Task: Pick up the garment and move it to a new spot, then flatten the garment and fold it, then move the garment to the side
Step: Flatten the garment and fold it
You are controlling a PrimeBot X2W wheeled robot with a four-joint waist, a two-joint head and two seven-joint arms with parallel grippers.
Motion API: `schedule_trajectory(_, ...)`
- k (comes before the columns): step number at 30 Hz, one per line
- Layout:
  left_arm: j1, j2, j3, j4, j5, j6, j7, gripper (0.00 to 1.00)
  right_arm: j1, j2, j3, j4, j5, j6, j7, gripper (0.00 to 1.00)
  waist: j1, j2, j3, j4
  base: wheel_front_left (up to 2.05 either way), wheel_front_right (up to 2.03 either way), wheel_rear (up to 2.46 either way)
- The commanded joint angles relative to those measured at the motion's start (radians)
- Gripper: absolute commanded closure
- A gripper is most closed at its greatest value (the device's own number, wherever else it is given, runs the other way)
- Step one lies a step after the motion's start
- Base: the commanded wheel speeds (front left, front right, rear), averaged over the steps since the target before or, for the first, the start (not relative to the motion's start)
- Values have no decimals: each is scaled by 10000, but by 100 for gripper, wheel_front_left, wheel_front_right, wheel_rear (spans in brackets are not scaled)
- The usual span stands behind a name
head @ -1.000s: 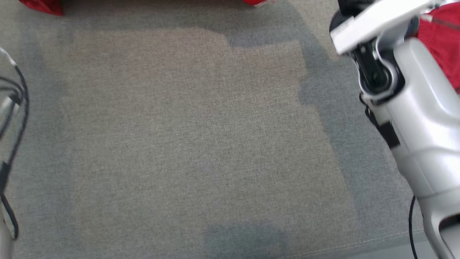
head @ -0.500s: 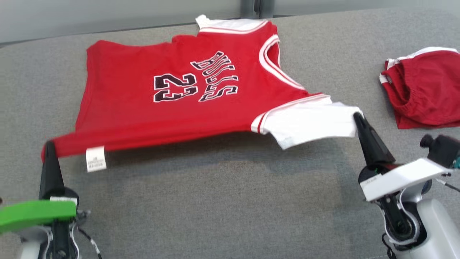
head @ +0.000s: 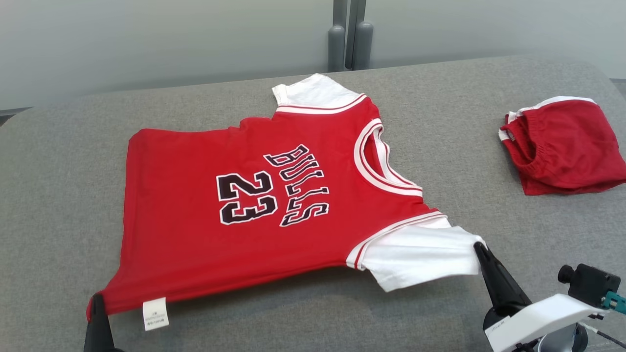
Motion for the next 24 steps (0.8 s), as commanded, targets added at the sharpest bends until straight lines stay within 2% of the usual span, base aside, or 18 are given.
schedule_trajectory(1, 281, 26, 113, 49, 95, 13, -63, 100, 319, 30, -97, -151, 45, -13, 80, 100, 1, 0, -122, -136, 0, 0, 0)
schedule_trajectory(7, 817, 131, 71, 177, 366, -34, -69, 100, 923, 172, -121, -225, -47, -15, 324, 100, 1, 0, -192, -294, 0, 0, 0)
schedule_trajectory(11, 1142, 8, 113, 125, 405, 58, -74, 100, 1164, 223, -63, -43, -78, -15, 463, 100, 1, 0, -249, -334, 0, 0, 0)
schedule_trajectory(15, 1420, 35, 247, 146, 339, -80, -79, 100, 1368, 241, -102, 17, 10, -15, 565, 100, 1, 0, -330, -315, 0, 0, 0)
schedule_trajectory(24, 1123, -51, 154, 295, 268, 10, 52, 100, 1296, 277, -123, 146, -37, -13, 778, 100, 1, 0, -562, -241, 0, 0, 0)
